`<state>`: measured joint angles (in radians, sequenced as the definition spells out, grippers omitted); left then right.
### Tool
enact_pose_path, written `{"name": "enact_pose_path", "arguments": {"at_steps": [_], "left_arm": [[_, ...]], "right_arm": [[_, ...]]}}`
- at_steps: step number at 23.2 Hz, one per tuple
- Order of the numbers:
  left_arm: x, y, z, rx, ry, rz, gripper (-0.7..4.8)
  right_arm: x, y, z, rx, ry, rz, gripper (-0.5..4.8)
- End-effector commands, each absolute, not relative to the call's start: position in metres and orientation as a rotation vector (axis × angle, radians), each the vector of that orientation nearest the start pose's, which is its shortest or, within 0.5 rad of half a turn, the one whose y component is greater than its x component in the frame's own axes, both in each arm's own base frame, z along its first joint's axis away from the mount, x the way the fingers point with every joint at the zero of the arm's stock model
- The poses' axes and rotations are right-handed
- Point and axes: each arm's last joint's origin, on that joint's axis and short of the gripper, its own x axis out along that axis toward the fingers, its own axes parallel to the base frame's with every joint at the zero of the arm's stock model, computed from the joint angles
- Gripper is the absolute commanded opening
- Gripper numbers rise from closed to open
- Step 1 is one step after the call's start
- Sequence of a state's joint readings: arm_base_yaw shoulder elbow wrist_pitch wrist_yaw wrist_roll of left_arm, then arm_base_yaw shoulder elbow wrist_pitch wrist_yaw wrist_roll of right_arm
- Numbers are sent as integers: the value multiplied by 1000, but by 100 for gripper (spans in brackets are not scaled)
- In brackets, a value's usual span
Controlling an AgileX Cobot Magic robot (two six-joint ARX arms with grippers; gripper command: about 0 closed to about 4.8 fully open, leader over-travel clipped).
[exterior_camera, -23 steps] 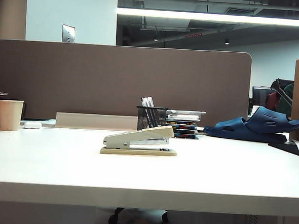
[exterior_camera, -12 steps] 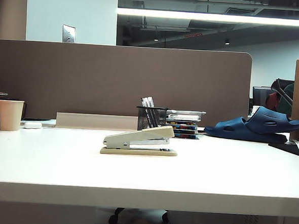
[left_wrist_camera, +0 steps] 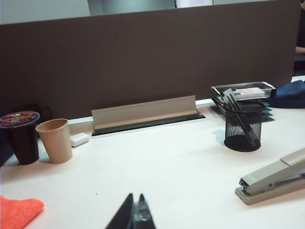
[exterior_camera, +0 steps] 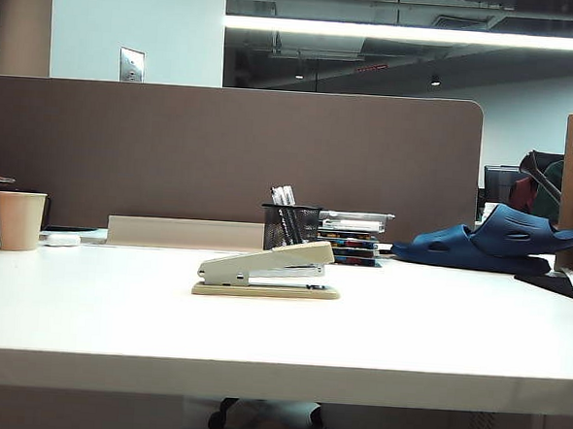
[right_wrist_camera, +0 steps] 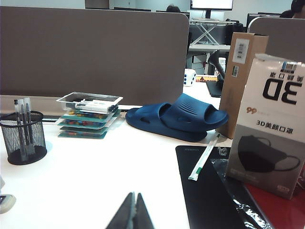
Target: Press the stapler down.
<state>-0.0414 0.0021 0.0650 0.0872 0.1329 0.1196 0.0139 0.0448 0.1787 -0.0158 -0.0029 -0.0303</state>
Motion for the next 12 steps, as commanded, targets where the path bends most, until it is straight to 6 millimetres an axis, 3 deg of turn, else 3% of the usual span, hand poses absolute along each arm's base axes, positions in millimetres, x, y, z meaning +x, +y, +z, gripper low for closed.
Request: {"name": "enact_pose_path", "arguments": {"at_steps": [1,9,12], "left_arm": [[91,-7,197,130,-184,-157,-5],[92,-8,194,127,-180,-157,-5],[92,-8,194,102,-178,-161,-5]], "right_arm": [[88,1,210,-23,-185,10,-9],[97,1,178,-33,-148,3,-9],[97,1,178,-51,-146,3,-9]]}}
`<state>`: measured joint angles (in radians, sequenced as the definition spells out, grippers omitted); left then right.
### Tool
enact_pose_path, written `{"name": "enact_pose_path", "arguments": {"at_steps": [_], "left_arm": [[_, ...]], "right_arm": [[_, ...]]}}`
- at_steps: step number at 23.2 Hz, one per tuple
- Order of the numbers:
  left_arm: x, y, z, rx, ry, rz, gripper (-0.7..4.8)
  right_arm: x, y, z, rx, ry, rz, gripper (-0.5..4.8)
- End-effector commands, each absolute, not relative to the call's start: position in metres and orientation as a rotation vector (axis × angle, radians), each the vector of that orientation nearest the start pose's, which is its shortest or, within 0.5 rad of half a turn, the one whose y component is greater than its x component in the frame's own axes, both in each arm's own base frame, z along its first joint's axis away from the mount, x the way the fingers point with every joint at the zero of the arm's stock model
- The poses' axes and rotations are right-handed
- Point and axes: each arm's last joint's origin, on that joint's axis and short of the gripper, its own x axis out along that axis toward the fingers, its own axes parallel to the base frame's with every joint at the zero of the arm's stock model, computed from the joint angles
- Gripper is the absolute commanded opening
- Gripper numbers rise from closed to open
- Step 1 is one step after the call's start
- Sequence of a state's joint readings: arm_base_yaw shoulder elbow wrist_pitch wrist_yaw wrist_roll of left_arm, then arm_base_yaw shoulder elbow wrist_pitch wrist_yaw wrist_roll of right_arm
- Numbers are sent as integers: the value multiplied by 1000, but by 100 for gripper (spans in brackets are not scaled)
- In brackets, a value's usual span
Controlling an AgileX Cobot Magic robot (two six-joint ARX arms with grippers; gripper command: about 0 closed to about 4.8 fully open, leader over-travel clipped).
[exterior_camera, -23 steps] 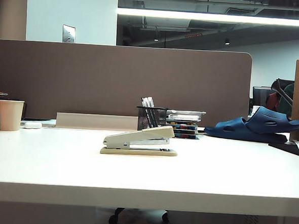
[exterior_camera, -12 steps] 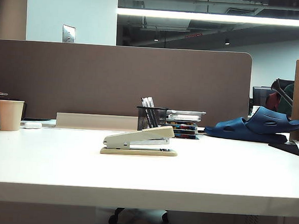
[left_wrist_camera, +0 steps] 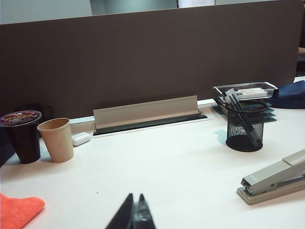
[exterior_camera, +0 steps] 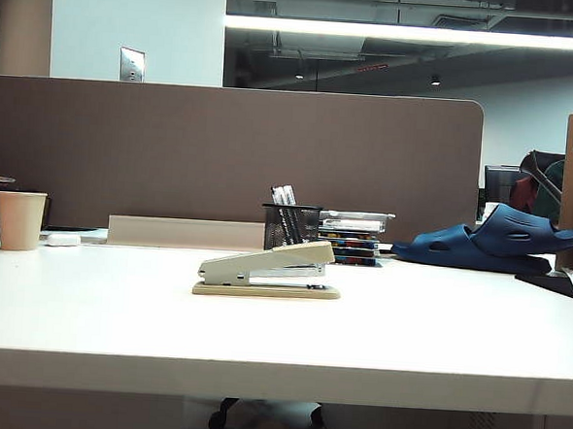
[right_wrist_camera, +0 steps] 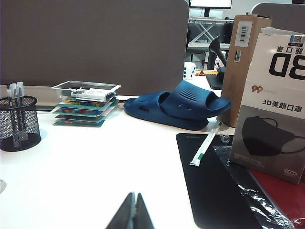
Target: Press the stapler down.
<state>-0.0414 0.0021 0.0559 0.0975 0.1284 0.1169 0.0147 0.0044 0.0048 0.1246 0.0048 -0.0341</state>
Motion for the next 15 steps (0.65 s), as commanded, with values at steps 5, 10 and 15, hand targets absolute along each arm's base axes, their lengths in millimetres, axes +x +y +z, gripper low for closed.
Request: {"name": "enact_pose_path", "arguments": {"at_steps": [5,10,15], "left_arm": [[92,-8,193,77,-160,-164,-5],[93,-8,191,76,-145,-165,-5],[93,-8,191,76,-145,-164,-5]], "right_arm": [[97,1,178,-51,-151,3,-9],[97,1,178,-51,-150,10,-9],[97,1,178,-51,-150,10,-9]]}}
